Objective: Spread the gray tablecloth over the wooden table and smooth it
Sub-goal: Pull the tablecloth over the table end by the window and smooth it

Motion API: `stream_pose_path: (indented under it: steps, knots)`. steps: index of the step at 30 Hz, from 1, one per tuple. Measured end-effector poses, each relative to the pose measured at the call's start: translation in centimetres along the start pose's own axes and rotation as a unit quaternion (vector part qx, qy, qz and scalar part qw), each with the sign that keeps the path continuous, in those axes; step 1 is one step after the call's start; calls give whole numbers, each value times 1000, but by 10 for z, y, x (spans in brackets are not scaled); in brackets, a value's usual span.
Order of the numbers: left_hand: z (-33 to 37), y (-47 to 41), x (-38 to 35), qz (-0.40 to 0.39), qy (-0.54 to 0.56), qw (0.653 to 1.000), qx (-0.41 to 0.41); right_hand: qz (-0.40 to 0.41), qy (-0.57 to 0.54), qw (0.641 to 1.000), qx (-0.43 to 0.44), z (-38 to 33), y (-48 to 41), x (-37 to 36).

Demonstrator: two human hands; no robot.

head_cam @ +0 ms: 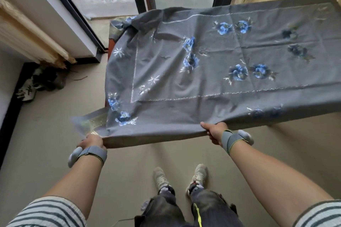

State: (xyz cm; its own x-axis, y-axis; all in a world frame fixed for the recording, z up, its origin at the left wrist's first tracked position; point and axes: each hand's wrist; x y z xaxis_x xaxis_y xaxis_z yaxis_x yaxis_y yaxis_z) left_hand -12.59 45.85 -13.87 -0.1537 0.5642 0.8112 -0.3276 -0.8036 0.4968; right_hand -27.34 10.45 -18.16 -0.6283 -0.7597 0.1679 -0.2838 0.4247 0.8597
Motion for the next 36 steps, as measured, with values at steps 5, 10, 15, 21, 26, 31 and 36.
stream_pose_path:
  steps: [5, 10, 15, 21, 26, 31, 36]
  knots:
    - [-8, -17, -1, -107, 99, 989, 20, -5, 87, 996, -35, 4, 11, -19]
    - [0, -17, 5, -369, 125, 920, -47, -41, 160, 986, -29, -1, 27, -50]
    - [7, -20, 8, -403, 46, 908, -105, -24, 136, 990, -11, -3, 33, -80]
    - [4, -46, 6, -231, 89, 967, -61, 46, 153, 987, 23, 2, 28, -82]
    - [-1, -59, 8, -218, 73, 971, -60, 46, 320, 946, 41, 3, 38, -86]
    - [13, -57, 6, -277, 99, 953, -76, 75, 478, 858, 174, -25, 51, -120]
    - [19, -65, 7, -342, 126, 928, -76, 8, 491, 823, 286, -43, 58, -183]
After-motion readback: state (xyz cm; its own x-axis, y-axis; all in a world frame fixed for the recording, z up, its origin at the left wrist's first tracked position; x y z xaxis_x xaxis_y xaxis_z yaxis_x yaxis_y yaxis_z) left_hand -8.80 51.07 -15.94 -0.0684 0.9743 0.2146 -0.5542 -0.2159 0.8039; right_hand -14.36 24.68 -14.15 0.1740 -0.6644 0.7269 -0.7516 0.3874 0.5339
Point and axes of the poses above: each hand's wrist, its own y-axis away from the middle knuckle, its own x-axis out of the back of the hand, z = x × y, and after that the axes turned 12 degrees about -y, right-handed
